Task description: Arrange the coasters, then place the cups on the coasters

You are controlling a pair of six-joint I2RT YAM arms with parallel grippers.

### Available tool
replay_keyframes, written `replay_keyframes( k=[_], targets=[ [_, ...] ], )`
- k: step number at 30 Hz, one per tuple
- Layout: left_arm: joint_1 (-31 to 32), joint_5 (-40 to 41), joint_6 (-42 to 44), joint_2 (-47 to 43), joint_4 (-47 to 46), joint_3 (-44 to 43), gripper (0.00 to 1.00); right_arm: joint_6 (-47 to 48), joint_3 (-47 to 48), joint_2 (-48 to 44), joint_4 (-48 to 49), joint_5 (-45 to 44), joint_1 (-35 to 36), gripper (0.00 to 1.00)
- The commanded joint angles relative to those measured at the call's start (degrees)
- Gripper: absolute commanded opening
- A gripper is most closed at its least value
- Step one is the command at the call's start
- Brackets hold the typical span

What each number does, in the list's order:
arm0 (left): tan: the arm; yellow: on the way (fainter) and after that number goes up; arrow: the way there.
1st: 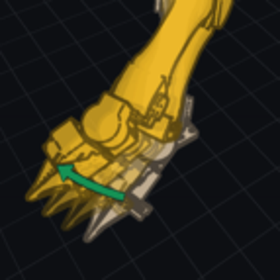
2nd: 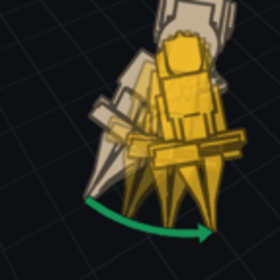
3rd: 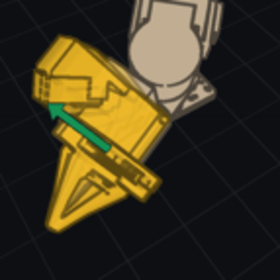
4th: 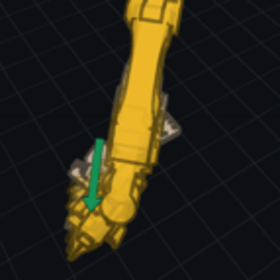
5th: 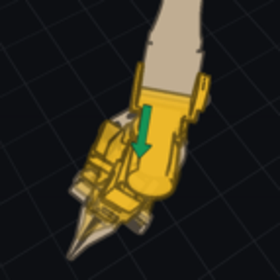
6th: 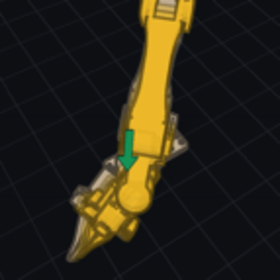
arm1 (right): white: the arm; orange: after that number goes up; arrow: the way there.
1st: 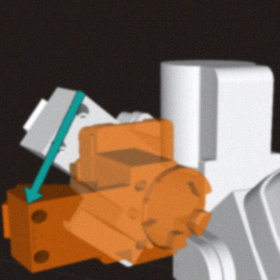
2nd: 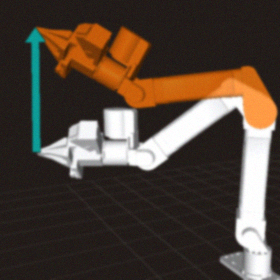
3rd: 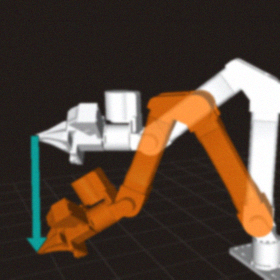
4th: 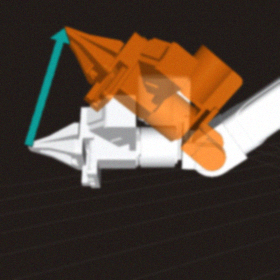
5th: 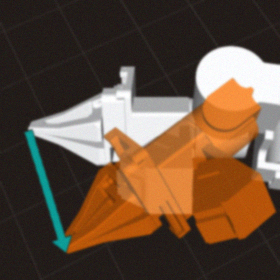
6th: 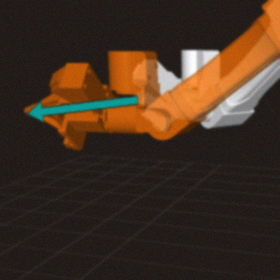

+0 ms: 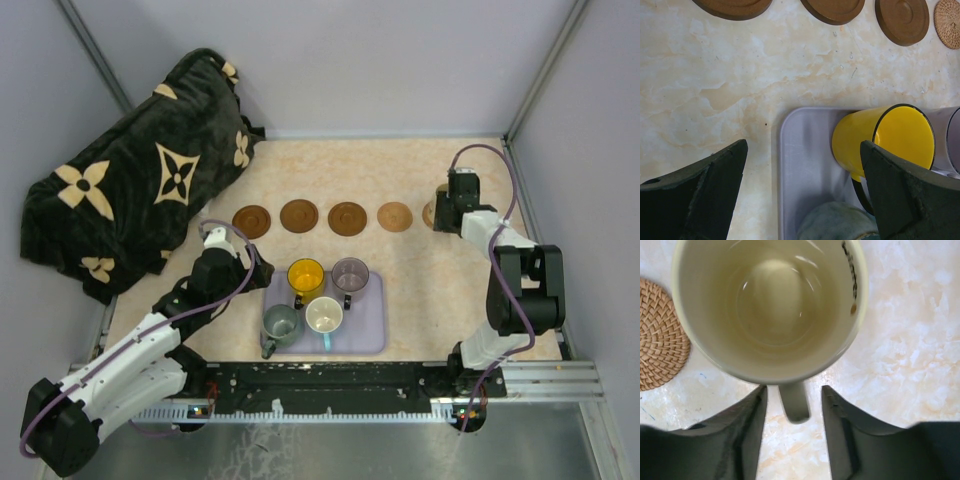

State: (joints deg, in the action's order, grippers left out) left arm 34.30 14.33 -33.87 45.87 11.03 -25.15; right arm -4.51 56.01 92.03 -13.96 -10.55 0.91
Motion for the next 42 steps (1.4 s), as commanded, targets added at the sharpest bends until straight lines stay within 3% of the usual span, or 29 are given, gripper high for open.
replay_keyframes(
  k=[1, 5, 12, 30, 42],
  targets=[
    [0.15, -0.29, -0.05, 0.12, -1.3, 0.35, 1.0, -0.3, 2.83, -0.1, 3.29, -2.15, -0.64, 0.53],
    [0.15, -0.35, -0.14, 0.06, -1.14, 0.51, 1.0, -0.6, 2.76, -0.22, 3.41, -2.37, -0.64, 0.59],
    [0.15, -0.03, -0.17, -0.22, -1.09, 0.69, 1.0, -0.98, 2.52, -0.76, 3.2, -1.85, -0.67, 0.6],
    [0.15, -0.54, -0.85, -0.36, -1.28, 1.02, 1.0, -3.53, -1.7, -5.25, 3.92, 3.84, -0.39, 0.51],
    [0.15, -0.29, -1.11, -1.25, -0.7, 1.25, 1.0, -3.65, -2.63, -5.26, 3.74, 2.12, 1.1, 0.5]
  ],
)
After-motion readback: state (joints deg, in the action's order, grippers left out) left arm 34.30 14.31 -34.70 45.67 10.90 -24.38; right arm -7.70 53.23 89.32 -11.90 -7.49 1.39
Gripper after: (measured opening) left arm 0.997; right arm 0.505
